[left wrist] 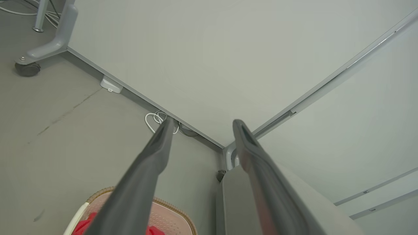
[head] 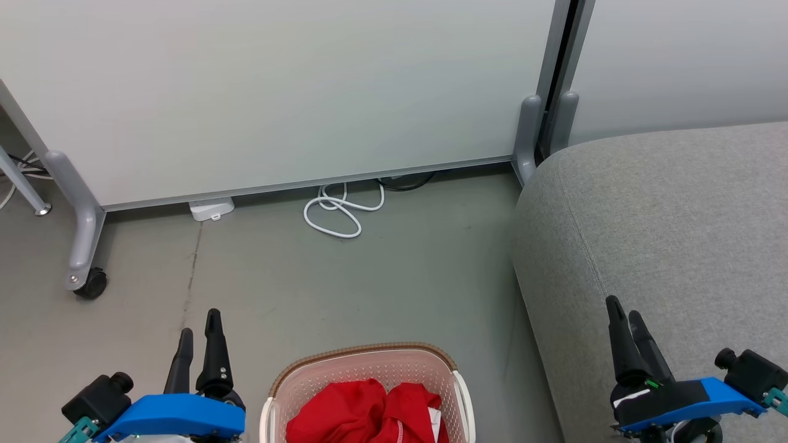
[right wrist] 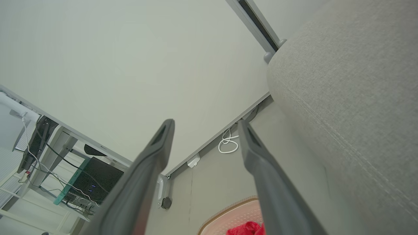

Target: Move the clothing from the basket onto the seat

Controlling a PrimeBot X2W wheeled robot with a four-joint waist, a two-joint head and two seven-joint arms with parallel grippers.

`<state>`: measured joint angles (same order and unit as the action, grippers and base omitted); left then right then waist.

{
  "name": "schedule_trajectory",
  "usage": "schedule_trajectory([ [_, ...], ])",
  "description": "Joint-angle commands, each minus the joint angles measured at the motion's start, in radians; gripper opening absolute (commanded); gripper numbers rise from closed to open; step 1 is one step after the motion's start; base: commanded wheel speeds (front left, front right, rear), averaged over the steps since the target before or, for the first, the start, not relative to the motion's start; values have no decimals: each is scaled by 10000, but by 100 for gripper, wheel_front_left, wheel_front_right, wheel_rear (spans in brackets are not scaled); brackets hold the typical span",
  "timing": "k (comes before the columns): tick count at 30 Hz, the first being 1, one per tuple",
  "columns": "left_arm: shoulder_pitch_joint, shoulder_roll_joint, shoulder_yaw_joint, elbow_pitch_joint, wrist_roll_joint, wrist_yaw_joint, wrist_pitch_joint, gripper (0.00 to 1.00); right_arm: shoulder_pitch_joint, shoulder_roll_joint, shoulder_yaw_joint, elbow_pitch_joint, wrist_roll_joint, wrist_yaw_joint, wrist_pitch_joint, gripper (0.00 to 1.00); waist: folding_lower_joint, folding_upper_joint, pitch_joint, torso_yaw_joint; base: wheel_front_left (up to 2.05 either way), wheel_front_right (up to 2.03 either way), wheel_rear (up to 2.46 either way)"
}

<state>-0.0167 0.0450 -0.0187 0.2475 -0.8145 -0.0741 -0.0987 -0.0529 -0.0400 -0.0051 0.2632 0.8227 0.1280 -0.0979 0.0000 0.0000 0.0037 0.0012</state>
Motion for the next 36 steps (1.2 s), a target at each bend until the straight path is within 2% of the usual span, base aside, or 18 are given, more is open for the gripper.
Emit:
schedule_trajectory([
  [1,-16,71,-70,-127,360,24,-99,100,-168,-74,42,-168,-381,26,-105,100,0,0,-3,0,0,0,0],
  [19,29,60,-211,-262,2508,117,-593,100,-195,-94,150,-133,-2754,27,-601,100,0,0,-1,45,0,0,0],
  [36,39,61,-284,-293,3927,102,-986,100,-291,-110,223,61,-4236,31,-994,100,0,0,51,66,0,0,0],
])
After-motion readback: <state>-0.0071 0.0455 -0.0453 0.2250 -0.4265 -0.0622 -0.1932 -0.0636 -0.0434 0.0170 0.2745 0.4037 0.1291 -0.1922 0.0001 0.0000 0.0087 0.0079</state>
